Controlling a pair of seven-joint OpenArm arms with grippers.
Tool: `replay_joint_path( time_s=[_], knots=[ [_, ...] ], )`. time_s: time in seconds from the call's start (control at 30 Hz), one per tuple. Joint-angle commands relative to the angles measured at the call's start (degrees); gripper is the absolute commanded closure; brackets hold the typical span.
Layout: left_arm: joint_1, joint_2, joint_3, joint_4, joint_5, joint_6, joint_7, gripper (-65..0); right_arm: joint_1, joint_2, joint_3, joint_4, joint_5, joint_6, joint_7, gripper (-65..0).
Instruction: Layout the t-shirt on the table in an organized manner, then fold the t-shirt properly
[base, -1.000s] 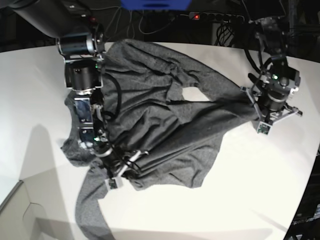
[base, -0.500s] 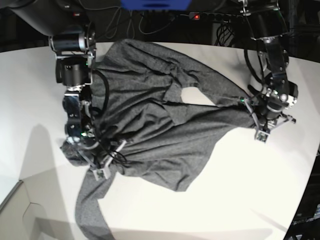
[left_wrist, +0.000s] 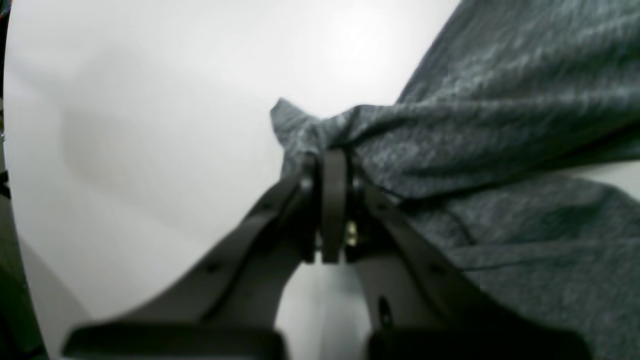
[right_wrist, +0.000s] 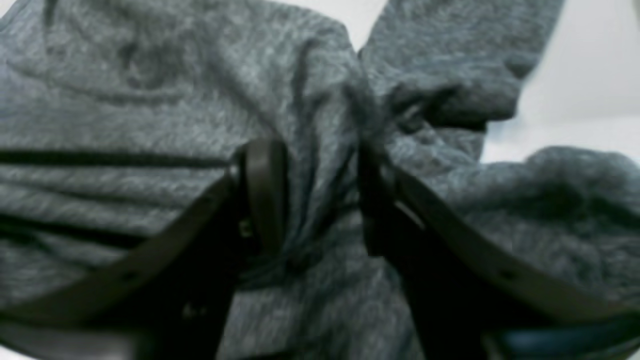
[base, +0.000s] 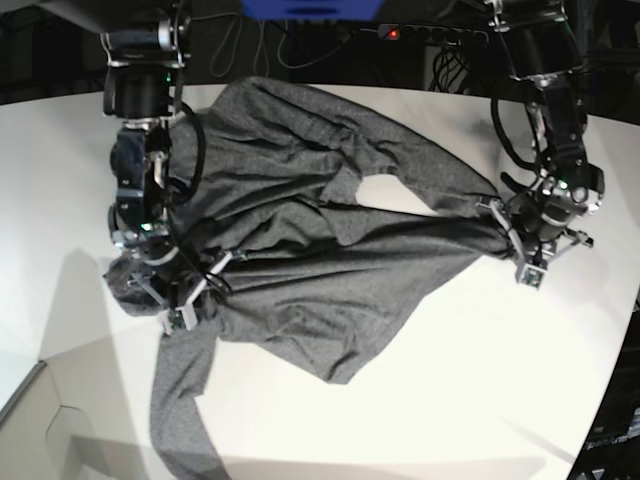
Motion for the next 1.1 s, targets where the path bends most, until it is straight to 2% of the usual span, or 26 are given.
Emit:
replay_joint_path(
  time_s=[0.0,0.17,0.4,0.6,0.7,0.83,0.9,1.07],
  knots=[
    [-1.03,-0.64,-0.36,2.59,-0.12,0.41,-1.15,0.0,0.72,0.42,0.17,2.55,0.58,0.07,1.65,-26.6],
    [-1.47,1.03,-0.44,7.6,-0.21,0.41,2.98,-0.1,-4.03,0.42,0.26,10.64,0.58,-0.2,1.65,-31.0],
    [-1.82,4.11,-0.27,12.26,-0.03,0.49,3.69,-0.4,-9.57,-0.02,3.42,17.85,0.58,-0.02,1.65,-32.6],
    [-2.61,4.11,-0.36,8.92,0.14,0.49,3.78,-11.1,-14.23,-0.11,3.16,18.81,0.58,0.07,2.09,-32.3],
    [-1.65,4.02,-0.36,6.37,-0.03,0.49,3.34,-17.3,-15.11,-1.16,3.42,18.81,0.58,0.07,2.09,-32.5],
    [-1.47,4.02,-0.71,6.55,-0.12,0.49,3.6,-28.4,-15.81,-1.16,3.51,19.87,0.58,0.07,1.65,-32.6],
    [-1.56,4.37,-3.26,7.69,-0.21,0.49,3.34,-33.2,-16.34,-0.9,3.51,20.84,0.58,0.07,1.65,-32.7],
    [-4.28,5.87,-7.74,9.89,-4.52,0.49,3.34,-34.6,-17.92,-0.46,4.3,23.12,0.49,0.07,1.65,-32.7]
  ],
)
